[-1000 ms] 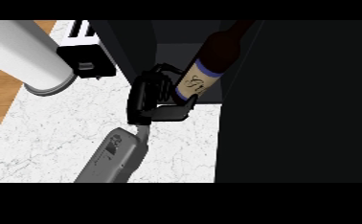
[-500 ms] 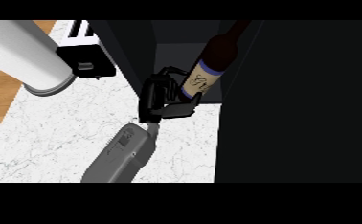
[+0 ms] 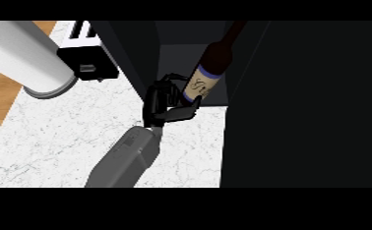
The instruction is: Pick up the wine, place it into the cabinet and close the cabinet
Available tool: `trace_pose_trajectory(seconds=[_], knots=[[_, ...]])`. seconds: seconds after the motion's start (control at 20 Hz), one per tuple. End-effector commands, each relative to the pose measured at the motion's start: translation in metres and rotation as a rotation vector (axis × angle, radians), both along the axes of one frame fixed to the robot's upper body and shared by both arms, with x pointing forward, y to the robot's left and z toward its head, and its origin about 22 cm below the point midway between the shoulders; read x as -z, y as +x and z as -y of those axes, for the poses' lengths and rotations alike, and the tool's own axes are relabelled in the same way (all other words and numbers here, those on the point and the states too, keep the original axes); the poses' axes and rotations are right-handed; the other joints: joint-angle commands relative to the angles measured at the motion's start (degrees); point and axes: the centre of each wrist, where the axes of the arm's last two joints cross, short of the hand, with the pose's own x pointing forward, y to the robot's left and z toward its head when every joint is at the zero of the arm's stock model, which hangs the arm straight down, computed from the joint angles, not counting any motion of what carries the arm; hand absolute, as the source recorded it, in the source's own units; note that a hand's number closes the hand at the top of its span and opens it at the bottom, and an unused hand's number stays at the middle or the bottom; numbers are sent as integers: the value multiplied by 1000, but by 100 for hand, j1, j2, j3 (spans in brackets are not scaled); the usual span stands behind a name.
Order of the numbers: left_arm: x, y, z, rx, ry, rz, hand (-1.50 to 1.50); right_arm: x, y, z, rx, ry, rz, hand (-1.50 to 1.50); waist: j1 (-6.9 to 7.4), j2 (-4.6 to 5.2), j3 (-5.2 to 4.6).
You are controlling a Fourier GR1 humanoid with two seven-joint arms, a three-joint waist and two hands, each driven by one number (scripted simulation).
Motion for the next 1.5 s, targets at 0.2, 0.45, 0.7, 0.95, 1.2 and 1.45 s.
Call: trace_pose_trajectory(seconds=[0.2,0.45,0.7,0.95,1.2,1.45], knots=[[13,-5,-6,9,-100,-27,150,16,-12,-3,3,10,-13,-150,15,-12,2],[7,21,-1,16,-120,-42,150,5,-13,6,-17,22,0,-150,-66,6,-1],[1,37,-1,21,-104,-29,150,4,-5,0,-9,7,-11,-150,-89,19,-2],[-6,51,-8,14,-136,-44,150,9,-2,6,-30,13,-22,-150,-76,21,-1],[-24,58,4,5,-147,-28,150,13,1,12,-29,17,-21,-150,-72,10,0],[-38,72,8,-3,-134,-52,150,4,0,1,-33,12,2,-150,-228,55,-4]])
